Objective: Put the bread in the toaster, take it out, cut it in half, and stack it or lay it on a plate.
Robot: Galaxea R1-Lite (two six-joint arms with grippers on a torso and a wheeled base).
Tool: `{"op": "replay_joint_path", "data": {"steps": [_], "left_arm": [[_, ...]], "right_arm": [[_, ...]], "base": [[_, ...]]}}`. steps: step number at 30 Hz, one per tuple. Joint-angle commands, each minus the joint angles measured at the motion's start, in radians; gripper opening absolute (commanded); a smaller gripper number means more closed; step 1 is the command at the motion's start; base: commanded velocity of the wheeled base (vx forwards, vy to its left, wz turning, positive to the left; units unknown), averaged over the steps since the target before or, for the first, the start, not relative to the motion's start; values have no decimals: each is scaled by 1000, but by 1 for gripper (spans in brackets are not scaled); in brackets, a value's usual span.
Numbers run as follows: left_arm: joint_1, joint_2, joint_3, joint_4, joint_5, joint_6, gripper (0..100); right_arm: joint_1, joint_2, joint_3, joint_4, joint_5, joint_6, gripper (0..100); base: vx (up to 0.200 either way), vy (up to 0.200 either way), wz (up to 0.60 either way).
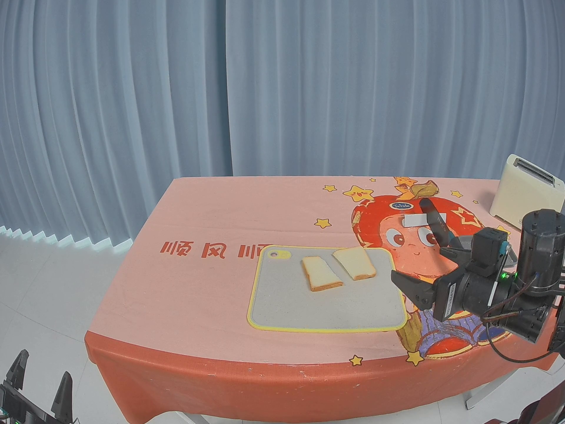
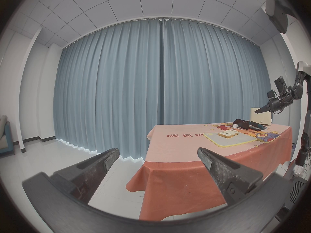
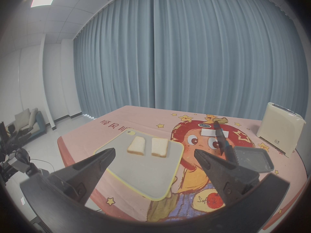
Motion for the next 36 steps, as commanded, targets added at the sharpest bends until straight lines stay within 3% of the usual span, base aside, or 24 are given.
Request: {"op": "replay_joint_path", "data": {"steps": [1, 14, 17, 28, 34, 36], "left_arm": [[0, 2, 18, 0, 0, -1, 100], [0, 2, 18, 0, 0, -1, 100], [0, 2, 18, 0, 0, -1, 100], [0, 2, 18, 0, 0, -1, 100], [0, 2, 18, 0, 0, -1, 100], [0, 2, 18, 0, 0, -1, 100]], "right_arm": [[13, 20, 1, -5, 0, 1, 100], [13, 12, -9, -8, -8, 5, 100], [20, 23, -13, -8, -38, 1, 100], [9, 184, -111, 4, -51, 0, 100], [-33, 319, -246, 38, -40, -5, 100], [-72, 365, -345, 130, -32, -5, 100]], "base": [[0, 0, 0], [0, 0, 0], [0, 0, 0], [0, 0, 0], [0, 0, 0], [0, 0, 0]]}}
